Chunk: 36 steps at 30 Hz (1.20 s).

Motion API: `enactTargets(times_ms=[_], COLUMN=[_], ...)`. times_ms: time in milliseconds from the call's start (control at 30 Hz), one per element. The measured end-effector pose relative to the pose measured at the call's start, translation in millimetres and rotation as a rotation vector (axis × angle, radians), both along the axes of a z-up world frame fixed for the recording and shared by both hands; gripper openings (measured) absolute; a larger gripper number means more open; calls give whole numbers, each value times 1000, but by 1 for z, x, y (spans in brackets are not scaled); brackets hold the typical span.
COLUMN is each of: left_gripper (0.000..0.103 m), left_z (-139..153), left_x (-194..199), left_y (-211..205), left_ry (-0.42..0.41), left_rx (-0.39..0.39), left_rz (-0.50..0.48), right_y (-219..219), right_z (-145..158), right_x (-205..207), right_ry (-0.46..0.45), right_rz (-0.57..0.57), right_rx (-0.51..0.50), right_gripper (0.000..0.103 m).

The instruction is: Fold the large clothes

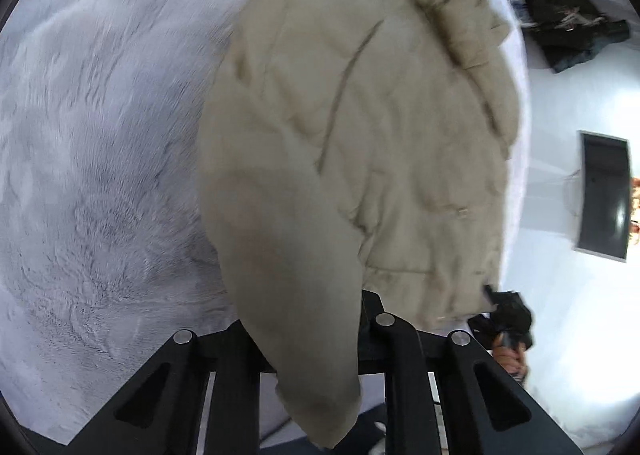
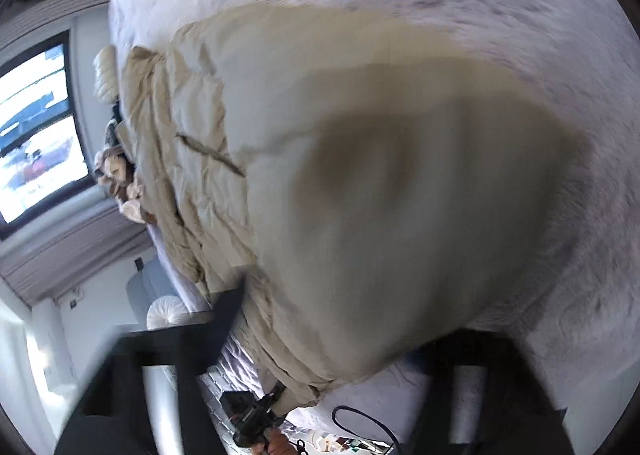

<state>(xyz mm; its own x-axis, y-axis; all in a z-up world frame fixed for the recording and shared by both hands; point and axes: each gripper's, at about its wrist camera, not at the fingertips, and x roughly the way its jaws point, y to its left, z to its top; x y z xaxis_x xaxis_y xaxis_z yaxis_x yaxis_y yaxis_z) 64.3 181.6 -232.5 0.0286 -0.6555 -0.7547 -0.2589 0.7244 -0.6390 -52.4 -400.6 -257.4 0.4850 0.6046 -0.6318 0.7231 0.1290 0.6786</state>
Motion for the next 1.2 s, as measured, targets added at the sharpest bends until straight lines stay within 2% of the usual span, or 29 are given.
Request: enactTargets(times_ms=[67,167,467,600,733,867,967,1067,1200], left_gripper=[17,17,17,17,17,17,17,17,18], left_z=[13,36,109,128,143,148,140,122,97], left_x=[4,14,62,90,122,162,190,224,267], left_y=[5,9,18,16,24,28,27,25,19], left_ry=[-31,-90,-292,-353,-398,-418,-411,-378,-342], left_rx=[-28,-66,-162,-192,-190,-160,-131,-97,-20], left_rz=[5,15,80,131,165,185,207,226,203], right_y=[-1,1,-3,-6,-11,-9,-4,-3,2], right_z=[7,26,91,121,145,166,178,172,145], right_x=[6,23,85,121,161,216,268,308,363], right_ry=[-25,-100,-306,-388,-455,-497,-508,-468,-386], right_rz=[16,56,109,132,170,219,270,294,316], right_rx=[-7,-16,-34,-55,-83,-120,-159,-177,-200], right_gripper=[14,11,10,10,10,10,10,10,10])
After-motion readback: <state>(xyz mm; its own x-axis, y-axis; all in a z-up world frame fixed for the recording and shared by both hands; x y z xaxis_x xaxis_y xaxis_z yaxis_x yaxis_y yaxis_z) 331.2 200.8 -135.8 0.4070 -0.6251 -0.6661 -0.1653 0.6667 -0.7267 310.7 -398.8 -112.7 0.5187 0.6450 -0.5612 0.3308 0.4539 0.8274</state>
